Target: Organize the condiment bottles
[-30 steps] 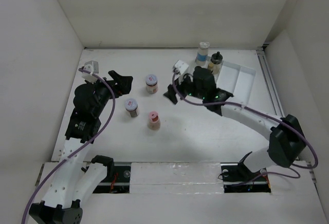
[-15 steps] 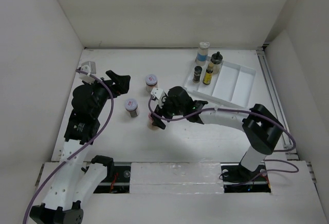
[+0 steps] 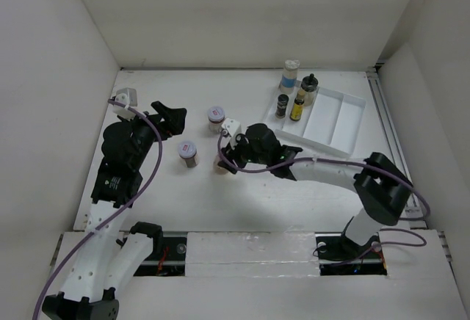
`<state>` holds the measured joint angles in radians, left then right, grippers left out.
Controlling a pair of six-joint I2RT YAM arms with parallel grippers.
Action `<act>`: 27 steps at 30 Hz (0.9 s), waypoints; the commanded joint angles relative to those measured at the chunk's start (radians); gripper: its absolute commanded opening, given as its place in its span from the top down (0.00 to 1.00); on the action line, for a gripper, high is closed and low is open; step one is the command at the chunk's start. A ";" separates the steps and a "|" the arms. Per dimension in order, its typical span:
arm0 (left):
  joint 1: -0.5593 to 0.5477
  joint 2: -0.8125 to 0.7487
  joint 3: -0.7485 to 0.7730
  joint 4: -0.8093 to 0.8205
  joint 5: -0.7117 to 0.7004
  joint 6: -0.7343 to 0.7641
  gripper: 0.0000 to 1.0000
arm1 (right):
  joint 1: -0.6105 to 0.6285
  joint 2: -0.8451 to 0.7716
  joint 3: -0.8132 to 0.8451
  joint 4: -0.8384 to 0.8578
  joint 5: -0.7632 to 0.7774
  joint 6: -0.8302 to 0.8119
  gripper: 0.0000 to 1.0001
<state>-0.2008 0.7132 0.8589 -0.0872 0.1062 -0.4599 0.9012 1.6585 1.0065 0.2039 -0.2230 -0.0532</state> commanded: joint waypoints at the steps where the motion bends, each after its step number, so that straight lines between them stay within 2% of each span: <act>1: 0.004 -0.014 0.003 0.038 0.021 0.015 0.09 | -0.025 -0.229 -0.028 0.129 0.082 0.024 0.63; 5: 0.004 -0.014 -0.006 0.047 0.041 0.015 0.09 | -0.140 -0.471 -0.063 0.106 0.223 0.024 0.63; 7: 0.004 -0.014 -0.006 0.047 0.041 0.015 0.09 | -0.235 -0.569 -0.075 0.106 0.325 0.033 0.63; 11: 0.004 -0.023 -0.006 0.047 0.050 0.015 0.09 | -0.430 -0.597 -0.043 0.056 0.411 0.064 0.63; 14: 0.004 -0.023 -0.006 0.047 0.041 0.015 0.09 | -0.589 -0.559 -0.023 0.026 0.433 0.091 0.63; 17: 0.004 -0.023 -0.006 0.047 0.050 0.015 0.09 | -0.736 -0.455 0.016 0.012 0.424 0.122 0.63; 20: 0.004 -0.023 -0.006 0.047 0.039 0.015 0.09 | -0.847 -0.317 0.056 0.012 0.332 0.147 0.63; 27: 0.004 -0.011 0.003 0.047 0.030 0.015 0.09 | -0.943 -0.089 0.151 0.002 0.294 0.147 0.63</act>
<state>-0.2008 0.7048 0.8585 -0.0868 0.1345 -0.4538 -0.0242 1.5593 1.0752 0.1650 0.1146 0.0769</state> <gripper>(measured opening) 0.906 0.580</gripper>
